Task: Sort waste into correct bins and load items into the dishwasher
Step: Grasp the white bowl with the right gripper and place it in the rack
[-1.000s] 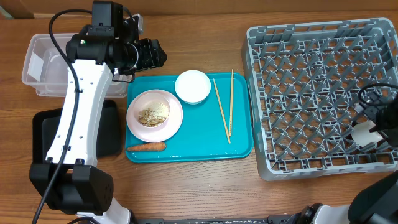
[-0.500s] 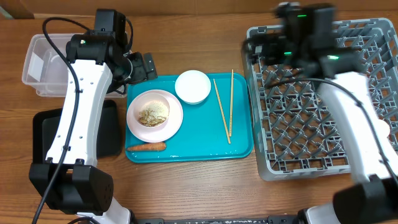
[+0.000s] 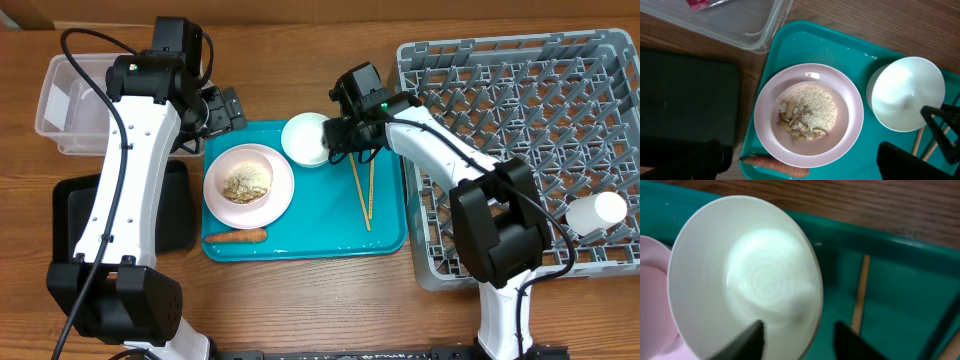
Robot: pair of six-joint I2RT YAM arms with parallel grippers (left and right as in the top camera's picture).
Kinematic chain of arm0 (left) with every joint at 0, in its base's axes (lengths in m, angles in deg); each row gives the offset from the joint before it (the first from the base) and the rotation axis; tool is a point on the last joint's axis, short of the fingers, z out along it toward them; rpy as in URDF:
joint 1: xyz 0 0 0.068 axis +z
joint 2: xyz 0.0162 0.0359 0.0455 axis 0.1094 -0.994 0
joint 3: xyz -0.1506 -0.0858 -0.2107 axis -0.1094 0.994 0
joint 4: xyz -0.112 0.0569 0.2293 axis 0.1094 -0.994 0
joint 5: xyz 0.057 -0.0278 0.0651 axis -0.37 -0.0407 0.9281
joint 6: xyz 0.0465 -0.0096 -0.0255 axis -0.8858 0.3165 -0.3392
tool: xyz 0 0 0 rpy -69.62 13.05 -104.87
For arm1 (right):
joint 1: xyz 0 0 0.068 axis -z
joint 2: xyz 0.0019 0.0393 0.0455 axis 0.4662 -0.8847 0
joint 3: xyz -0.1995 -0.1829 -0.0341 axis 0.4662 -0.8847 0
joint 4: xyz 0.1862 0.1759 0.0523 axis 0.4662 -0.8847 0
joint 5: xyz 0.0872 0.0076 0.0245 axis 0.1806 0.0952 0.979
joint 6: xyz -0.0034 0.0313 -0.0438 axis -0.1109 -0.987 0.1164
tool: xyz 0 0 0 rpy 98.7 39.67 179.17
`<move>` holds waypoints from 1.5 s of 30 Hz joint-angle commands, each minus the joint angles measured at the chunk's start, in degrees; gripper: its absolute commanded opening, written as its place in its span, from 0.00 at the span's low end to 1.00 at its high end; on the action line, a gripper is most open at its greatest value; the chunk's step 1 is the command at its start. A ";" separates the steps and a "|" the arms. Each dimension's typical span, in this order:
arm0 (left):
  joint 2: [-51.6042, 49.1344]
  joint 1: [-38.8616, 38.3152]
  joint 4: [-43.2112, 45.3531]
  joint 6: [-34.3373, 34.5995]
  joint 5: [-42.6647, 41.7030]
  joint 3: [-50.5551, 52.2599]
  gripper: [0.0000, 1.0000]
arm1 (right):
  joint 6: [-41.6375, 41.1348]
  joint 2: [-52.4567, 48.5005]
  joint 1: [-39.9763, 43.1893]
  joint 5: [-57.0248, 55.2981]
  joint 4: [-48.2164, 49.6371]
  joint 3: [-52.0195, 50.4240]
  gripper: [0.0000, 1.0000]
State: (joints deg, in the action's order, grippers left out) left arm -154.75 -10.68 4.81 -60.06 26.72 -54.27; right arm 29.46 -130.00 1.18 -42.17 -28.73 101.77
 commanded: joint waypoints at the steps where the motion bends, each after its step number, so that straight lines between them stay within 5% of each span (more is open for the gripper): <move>1: 0.55 -0.02 -0.15 0.96 0.94 -0.92 1.00 | -1.49 -0.02 0.31 -0.63 -0.33 0.70 0.18; 8: 0.55 -0.02 -0.61 0.94 0.72 -0.92 1.00 | -4.48 -0.02 0.33 -6.62 -4.31 0.70 0.04; 18: 0.55 -0.02 -0.59 0.94 0.59 -0.92 1.00 | 0.59 8.83 4.02 -9.27 -10.93 10.54 0.04; 23: 0.55 0.00 -0.55 0.74 0.83 -0.92 1.00 | 7.93 20.55 16.06 -36.13 -11.85 15.19 0.04; 24: 0.55 0.00 -0.42 0.72 1.01 -0.92 1.00 | 9.38 20.81 19.56 -49.00 -10.93 15.19 0.04; 28: 0.55 0.00 -0.28 0.70 1.03 -0.92 1.00 | 3.06 19.85 30.80 -78.09 -4.76 14.32 0.04; 34: 0.55 -0.02 -0.94 0.72 0.92 -0.92 1.00 | 1.60 13.57 43.15 -80.98 -5.14 14.25 0.04; 45: 0.55 -0.02 -2.03 0.79 0.52 -0.92 1.00 | -9.33 0.42 45.05 -79.28 -13.90 14.25 0.04</move>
State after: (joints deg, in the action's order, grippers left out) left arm -154.75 -10.68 2.87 -60.06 26.72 -54.27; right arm 25.90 -128.71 46.88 -121.84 -41.63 115.85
